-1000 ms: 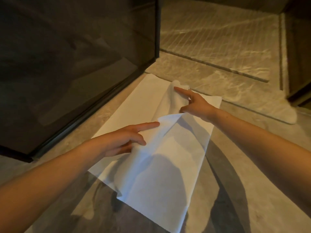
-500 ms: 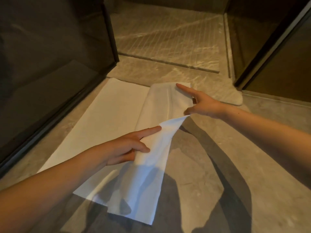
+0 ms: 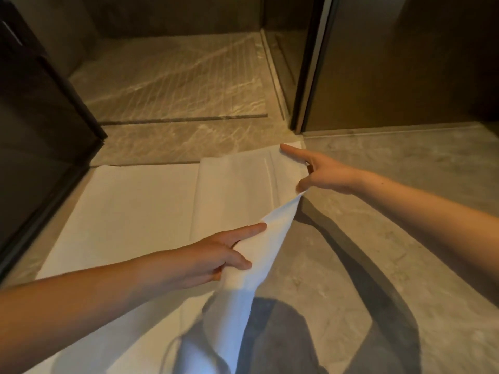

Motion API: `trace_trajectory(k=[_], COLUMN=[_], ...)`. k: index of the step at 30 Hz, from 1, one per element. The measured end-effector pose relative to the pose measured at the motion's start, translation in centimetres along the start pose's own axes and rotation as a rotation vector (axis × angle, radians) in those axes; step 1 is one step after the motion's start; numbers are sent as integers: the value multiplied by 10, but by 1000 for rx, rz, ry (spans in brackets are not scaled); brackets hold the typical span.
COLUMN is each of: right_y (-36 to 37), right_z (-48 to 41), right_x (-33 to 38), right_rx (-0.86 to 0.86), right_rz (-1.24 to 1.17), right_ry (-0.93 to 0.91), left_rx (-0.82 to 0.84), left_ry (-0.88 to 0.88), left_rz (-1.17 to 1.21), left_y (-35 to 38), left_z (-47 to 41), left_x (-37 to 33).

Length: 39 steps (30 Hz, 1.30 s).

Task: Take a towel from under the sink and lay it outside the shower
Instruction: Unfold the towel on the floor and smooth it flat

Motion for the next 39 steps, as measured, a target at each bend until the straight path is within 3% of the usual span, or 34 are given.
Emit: trace_trajectory(k=[8, 22, 24, 29, 35, 39], right_y=[-31, -87, -80, -70, -84, -77], right_z=[13, 35, 32, 23, 19, 22], right_x=[-47, -81, -88, -108, -92, -113], right_rx=[-8, -163, -167, -245, -252, -208], right_rz=[12, 75, 75, 202, 254, 386], right_ry=[88, 210, 240, 275, 79, 197], left_rx=[42, 8, -59, -212, -169, -89], left_ry=[-102, 28, 28, 97, 211, 209], left_rz=[-174, 304, 251, -152, -197, -148], left_y=[28, 128, 137, 132, 130, 135], left_z=[-30, -113, -123, -133, -136, -141], left_x=[-41, -3, 6, 21, 18, 25])
Point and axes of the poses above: each hand's wrist, its own z-axis away from the middle knuckle, its own y-axis out of the palm, x = y × z, the point moved 3 cm from there along -z, towards the middle knuckle, and after that the axes turned 12 degrees about -z, right-handed, at the moved point
